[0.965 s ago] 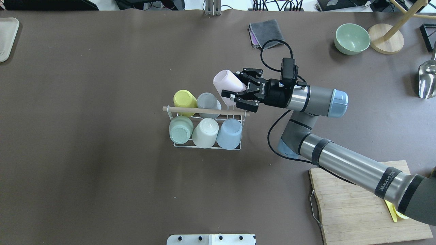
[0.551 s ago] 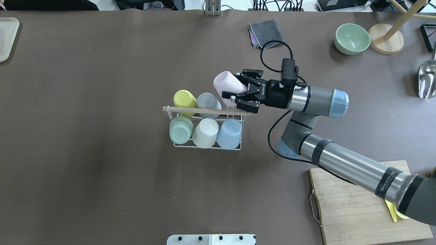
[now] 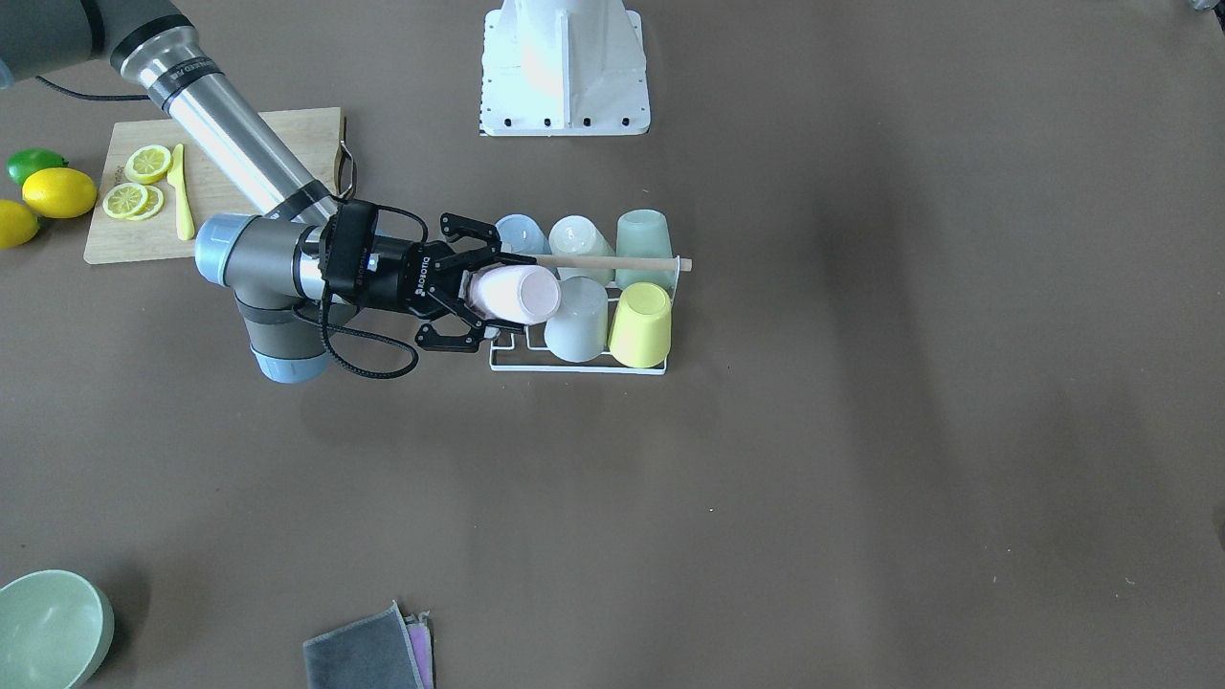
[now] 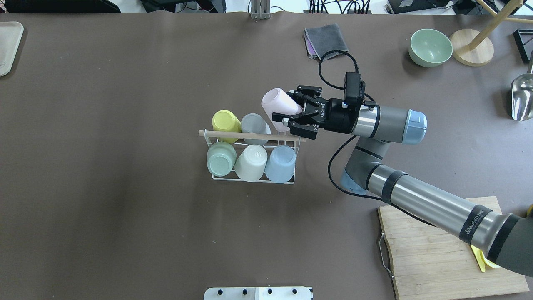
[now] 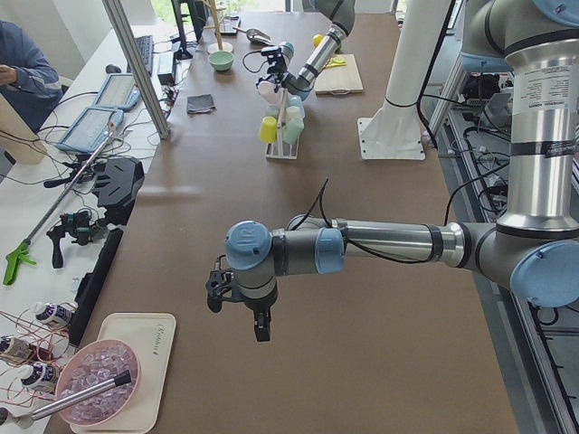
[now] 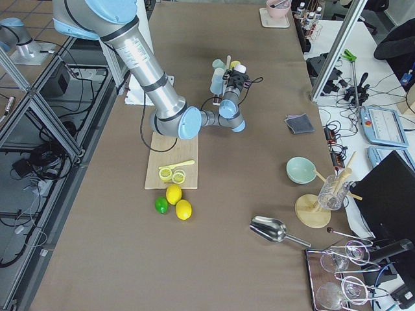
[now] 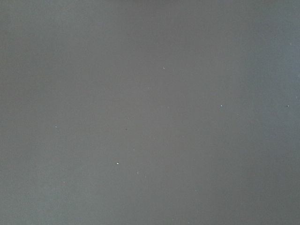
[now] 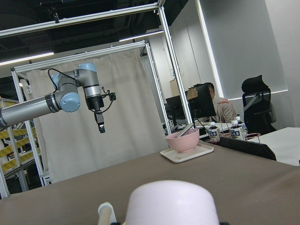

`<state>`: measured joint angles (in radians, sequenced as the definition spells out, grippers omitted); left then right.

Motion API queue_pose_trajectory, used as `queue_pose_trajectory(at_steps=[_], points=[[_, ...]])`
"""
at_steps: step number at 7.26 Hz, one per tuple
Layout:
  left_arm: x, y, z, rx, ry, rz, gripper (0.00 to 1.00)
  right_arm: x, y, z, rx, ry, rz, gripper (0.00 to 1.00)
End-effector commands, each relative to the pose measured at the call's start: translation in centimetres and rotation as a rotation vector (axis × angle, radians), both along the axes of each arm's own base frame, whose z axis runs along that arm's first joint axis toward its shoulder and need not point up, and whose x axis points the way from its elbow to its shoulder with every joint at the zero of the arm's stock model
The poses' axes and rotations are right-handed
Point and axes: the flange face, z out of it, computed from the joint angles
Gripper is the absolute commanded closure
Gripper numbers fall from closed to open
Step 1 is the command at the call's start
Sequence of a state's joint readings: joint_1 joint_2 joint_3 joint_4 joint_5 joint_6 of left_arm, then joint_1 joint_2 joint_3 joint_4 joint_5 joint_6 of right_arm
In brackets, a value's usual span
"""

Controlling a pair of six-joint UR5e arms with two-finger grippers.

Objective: Place cup on cup holder

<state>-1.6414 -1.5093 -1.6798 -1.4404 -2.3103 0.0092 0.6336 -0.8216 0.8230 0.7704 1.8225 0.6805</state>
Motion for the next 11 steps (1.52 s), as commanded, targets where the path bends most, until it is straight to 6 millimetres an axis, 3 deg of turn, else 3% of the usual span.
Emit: queue_pose_trajectory(at_steps=[1, 6, 8, 10, 11], points=[[0.0, 0.0, 0.0, 0.0, 0.0, 0.0, 0.02, 0.2, 0.0, 0.0, -0.008, -0.009, -0.012, 0.0], [0.0, 0.0, 0.0, 0.0, 0.0, 0.0, 0.02, 2.1, -1.7, -0.1, -0.01, -0.012, 0.023, 0.0], [0.0, 0.0, 0.0, 0.0, 0.0, 0.0, 0.02, 5.6, -4.8, -1.2, -0.007, -0.023, 0.092, 0.0], [0.0, 0.1, 0.1, -0.003, 0.0, 0.0, 0.02, 10.5, -9.8, -4.0, -0.081, 0.06, 0.195, 0.0], [0.0, 0.1, 0.1, -0.003, 0.0, 0.0, 0.02, 12.9, -13.0, -4.4, -0.156, 0.132, 0.25, 0.0]])
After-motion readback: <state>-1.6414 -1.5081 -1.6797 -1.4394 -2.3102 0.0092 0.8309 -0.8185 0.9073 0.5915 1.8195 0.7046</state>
